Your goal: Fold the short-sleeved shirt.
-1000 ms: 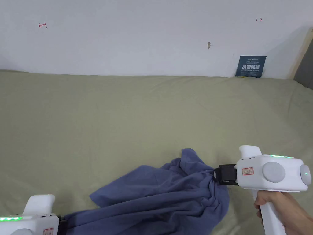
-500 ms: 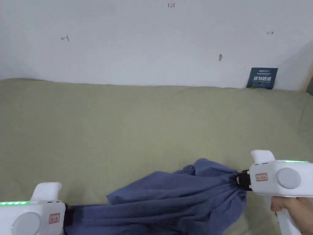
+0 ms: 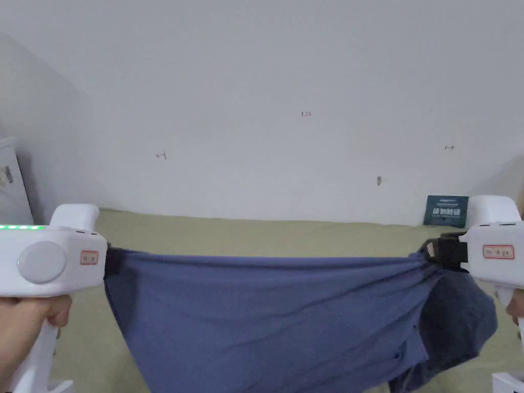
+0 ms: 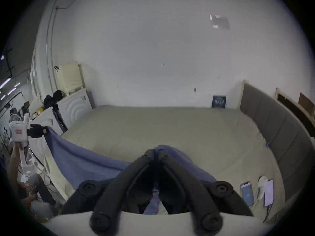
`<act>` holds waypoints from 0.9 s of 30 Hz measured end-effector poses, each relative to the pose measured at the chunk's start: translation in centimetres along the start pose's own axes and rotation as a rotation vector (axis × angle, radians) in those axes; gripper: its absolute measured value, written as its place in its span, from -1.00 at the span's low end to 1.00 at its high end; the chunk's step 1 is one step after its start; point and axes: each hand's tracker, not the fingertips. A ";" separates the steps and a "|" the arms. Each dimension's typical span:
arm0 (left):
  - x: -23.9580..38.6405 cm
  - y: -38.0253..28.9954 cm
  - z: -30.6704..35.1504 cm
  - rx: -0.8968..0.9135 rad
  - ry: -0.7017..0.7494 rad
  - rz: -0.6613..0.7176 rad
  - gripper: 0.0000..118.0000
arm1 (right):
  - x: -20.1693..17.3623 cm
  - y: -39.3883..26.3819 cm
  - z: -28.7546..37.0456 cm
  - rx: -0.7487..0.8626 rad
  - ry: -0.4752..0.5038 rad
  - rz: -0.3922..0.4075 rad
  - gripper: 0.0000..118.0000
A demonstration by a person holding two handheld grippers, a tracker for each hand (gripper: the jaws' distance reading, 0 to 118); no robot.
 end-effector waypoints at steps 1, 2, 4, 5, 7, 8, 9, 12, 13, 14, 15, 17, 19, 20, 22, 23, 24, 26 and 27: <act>0.1 0.9 0.6 0.017 -0.004 0.001 -0.95 | -0.2 0.9 0.5 0.015 -0.010 0.004 -0.91; 0.4 2.1 1.1 0.031 -0.004 0.002 -0.95 | -0.4 1.9 1.2 0.029 -0.022 0.023 -0.91; 0.9 3.9 1.6 0.056 -0.005 0.005 -0.95 | -0.7 3.6 2.0 0.054 -0.059 0.056 -0.91; 1.2 4.9 1.8 0.064 -0.005 0.006 -0.95 | -0.7 4.5 2.0 0.068 -0.072 0.062 -0.91; 1.8 6.7 1.6 0.082 -0.001 0.005 -0.95 | -0.7 6.0 2.2 0.080 -0.091 0.072 -0.91; 2.2 7.7 1.3 0.096 0.010 0.001 -0.95 | -0.5 6.8 2.2 0.087 -0.100 0.070 -0.91; 2.5 8.5 1.0 0.099 0.013 0.001 -0.95 | -0.4 7.5 1.7 0.088 -0.102 0.075 -0.91; 3.6 11.2 -0.6 0.109 0.030 -0.005 -0.95 | -0.1 9.8 0.3 0.095 -0.142 0.100 -0.91; 3.9 11.8 -1.1 0.115 0.034 -0.004 -0.95 | 0.0 10.5 -0.4 0.098 -0.148 0.099 -0.91; 4.3 12.6 -1.6 0.120 0.039 -0.002 -0.95 | 0.2 11.3 -0.9 0.102 -0.156 0.095 -0.91; 4.8 13.5 -2.3 0.126 0.049 0.000 -0.95 | 0.3 12.1 -1.6 0.107 -0.165 0.093 -0.91; 5.5 15.0 -3.8 0.132 0.066 -0.004 -0.95 | 0.7 13.6 -3.4 0.114 -0.183 0.096 -0.91; 6.2 16.5 -5.4 0.139 0.081 -0.009 -0.95 | 1.0 15.1 -5.2 0.113 -0.194 0.096 -0.91; 6.5 17.4 -6.4 0.138 0.088 -0.014 -0.95 | 1.2 15.9 -6.6 0.112 -0.205 0.096 -0.91; 6.9 18.4 -7.9 0.144 0.096 -0.012 -0.95 | 1.5 16.9 -8.7 0.109 -0.221 0.100 -0.91; 7.3 18.8 -8.9 0.147 0.104 -0.017 -0.95 | 1.7 17.2 -9.9 0.107 -0.226 0.102 -0.91; 7.5 19.2 -9.9 0.148 0.114 -0.026 -0.95 | 1.9 17.6 -11.2 0.105 -0.232 0.106 -0.91; 7.9 19.8 -11.9 0.143 0.133 -0.040 -0.95 | 2.3 18.0 -13.7 0.093 -0.245 0.114 -0.91; 8.4 20.0 -12.8 0.136 0.147 -0.039 -0.95 | 2.4 18.2 -15.0 0.085 -0.247 0.118 -0.91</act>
